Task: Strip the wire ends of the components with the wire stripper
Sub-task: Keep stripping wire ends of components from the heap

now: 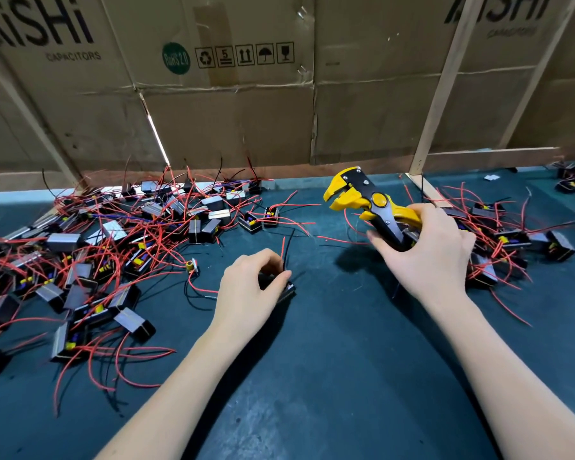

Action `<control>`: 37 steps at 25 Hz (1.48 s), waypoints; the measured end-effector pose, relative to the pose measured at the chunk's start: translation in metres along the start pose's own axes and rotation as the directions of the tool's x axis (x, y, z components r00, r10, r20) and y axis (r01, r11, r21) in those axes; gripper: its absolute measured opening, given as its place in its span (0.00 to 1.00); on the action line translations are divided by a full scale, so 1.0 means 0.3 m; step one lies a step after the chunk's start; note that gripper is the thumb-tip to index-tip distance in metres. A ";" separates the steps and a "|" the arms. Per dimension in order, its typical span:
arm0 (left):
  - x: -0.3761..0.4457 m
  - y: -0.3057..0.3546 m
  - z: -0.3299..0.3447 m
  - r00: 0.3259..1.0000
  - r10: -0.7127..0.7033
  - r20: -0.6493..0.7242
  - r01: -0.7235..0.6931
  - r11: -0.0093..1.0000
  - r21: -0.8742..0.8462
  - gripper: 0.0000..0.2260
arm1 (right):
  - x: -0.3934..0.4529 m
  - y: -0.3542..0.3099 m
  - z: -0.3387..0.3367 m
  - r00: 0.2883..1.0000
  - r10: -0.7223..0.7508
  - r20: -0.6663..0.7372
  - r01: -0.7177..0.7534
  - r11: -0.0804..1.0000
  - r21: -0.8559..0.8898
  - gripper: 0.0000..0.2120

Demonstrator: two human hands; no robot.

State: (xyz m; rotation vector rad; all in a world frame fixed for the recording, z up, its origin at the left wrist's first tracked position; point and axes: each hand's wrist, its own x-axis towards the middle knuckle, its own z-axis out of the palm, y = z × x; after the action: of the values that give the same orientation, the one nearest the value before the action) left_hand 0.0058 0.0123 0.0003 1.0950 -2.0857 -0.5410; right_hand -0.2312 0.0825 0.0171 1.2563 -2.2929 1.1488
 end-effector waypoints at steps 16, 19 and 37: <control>0.011 -0.005 -0.001 0.977 -0.150 0.151 0.205 0.852 -0.481 0.06 | -0.021 0.001 0.019 0.960 -0.244 0.141 0.254 0.966 -0.056 0.33; 0.015 -0.003 -0.002 0.976 -0.153 0.153 0.209 0.851 -0.481 0.07 | -0.027 -0.002 0.029 0.960 -0.269 0.076 0.277 0.951 -0.134 0.28; 0.010 -0.004 0.004 0.971 -0.197 0.134 0.235 0.880 -0.413 0.10 | -0.026 -0.002 0.027 0.947 -0.321 0.028 0.321 0.930 -0.182 0.25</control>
State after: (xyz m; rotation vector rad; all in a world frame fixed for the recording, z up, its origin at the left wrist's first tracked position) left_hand 0.0044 0.0092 0.0000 1.0580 -1.8012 -1.1171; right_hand -0.2252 0.0808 0.0078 1.4837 -2.0353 0.8045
